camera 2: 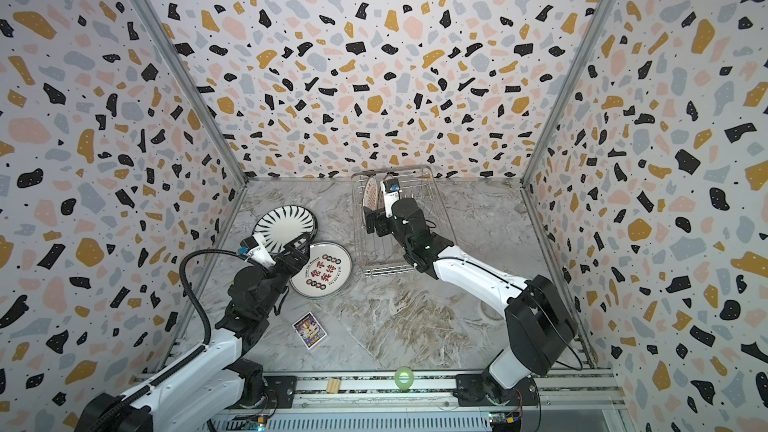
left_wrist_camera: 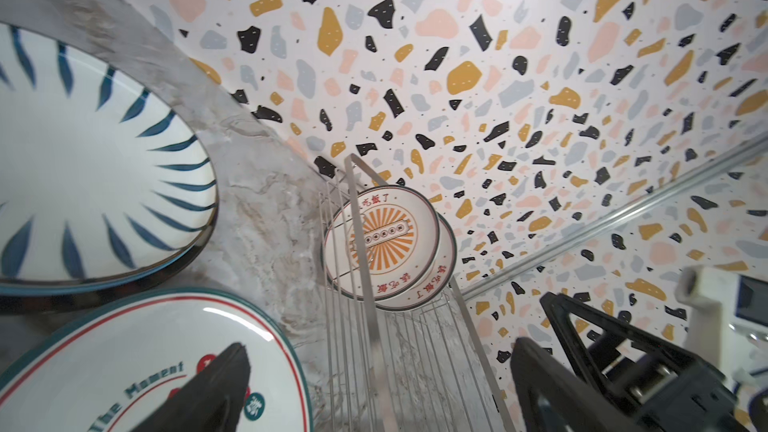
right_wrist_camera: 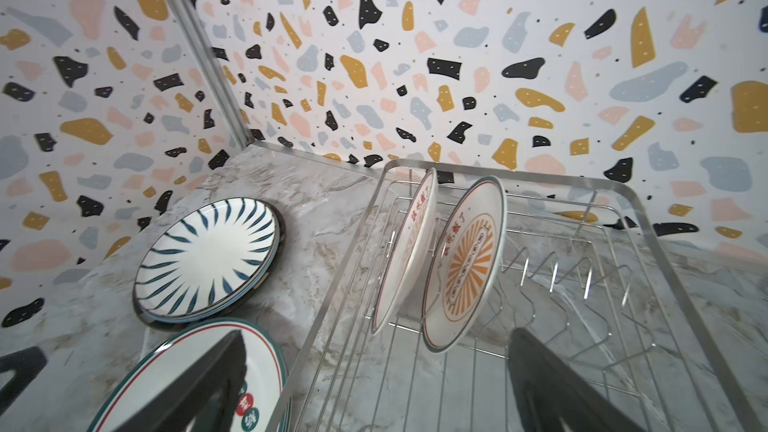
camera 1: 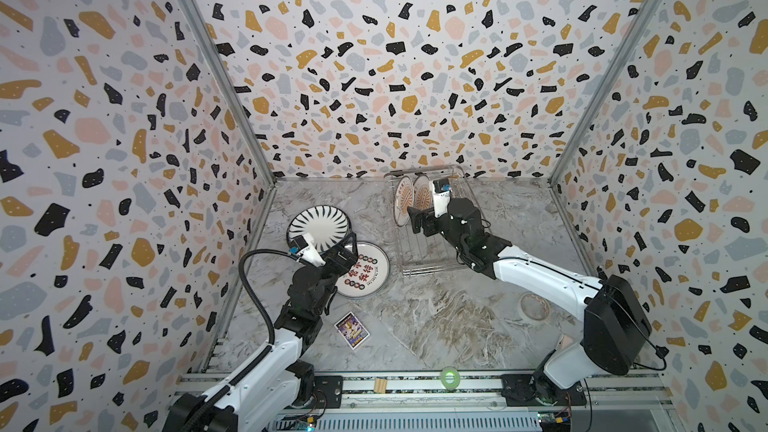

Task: Unload the plates from the dish rack
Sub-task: 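Push the right gripper down between the sunburst plates in the rack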

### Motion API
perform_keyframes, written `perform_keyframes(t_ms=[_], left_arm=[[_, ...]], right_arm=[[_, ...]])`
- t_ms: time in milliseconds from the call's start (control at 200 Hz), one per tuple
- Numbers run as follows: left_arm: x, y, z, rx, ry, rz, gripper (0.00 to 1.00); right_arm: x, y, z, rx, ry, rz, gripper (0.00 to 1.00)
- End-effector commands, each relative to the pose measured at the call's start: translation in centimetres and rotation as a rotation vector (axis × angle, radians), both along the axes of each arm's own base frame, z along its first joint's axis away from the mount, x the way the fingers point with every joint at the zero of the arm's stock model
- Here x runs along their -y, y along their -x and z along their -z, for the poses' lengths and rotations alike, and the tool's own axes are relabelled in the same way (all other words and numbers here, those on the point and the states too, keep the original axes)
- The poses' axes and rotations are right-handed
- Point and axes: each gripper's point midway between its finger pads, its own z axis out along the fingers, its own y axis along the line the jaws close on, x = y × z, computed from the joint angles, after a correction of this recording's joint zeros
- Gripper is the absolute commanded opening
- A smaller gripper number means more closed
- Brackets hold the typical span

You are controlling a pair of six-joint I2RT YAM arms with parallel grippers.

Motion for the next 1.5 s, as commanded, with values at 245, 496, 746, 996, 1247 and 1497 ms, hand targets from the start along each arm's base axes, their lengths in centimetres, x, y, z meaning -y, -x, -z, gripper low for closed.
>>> perform_keyframes(t_ms=[245,496,746,996,1247,1497], left_arm=[[3.9,0.2,-6.5,0.267,-0.057,0.126,1.0],[5.2,-0.2,-6.5,0.218,-0.065,0.137,1.0],[5.7,0.6,-8.4,0.236,0.009,0.145,1.0],[5.9,1.1,-9.8,0.26,0.038,0.155,1.0],[5.6,1.1,-9.3,0.246,0.02,0.139,1.0],[6.7,0.2,-7.4,0.195,0.006,0.166,1.0]], right_arm=[[1.7,-3.5,-1.2,-0.013,0.031,0.062,0.99],[-1.3,-6.4,0.6,-0.068,0.064,0.029,0.92],[-3.0,-10.1,3.8,-0.14,0.104,0.103,0.7],[-3.3,-12.7,6.5,-0.179,0.187,0.215,0.55],[-3.5,-13.8,7.6,-0.177,0.198,0.246,0.47],[-4.2,-14.0,8.4,-0.181,0.198,0.242,0.36]])
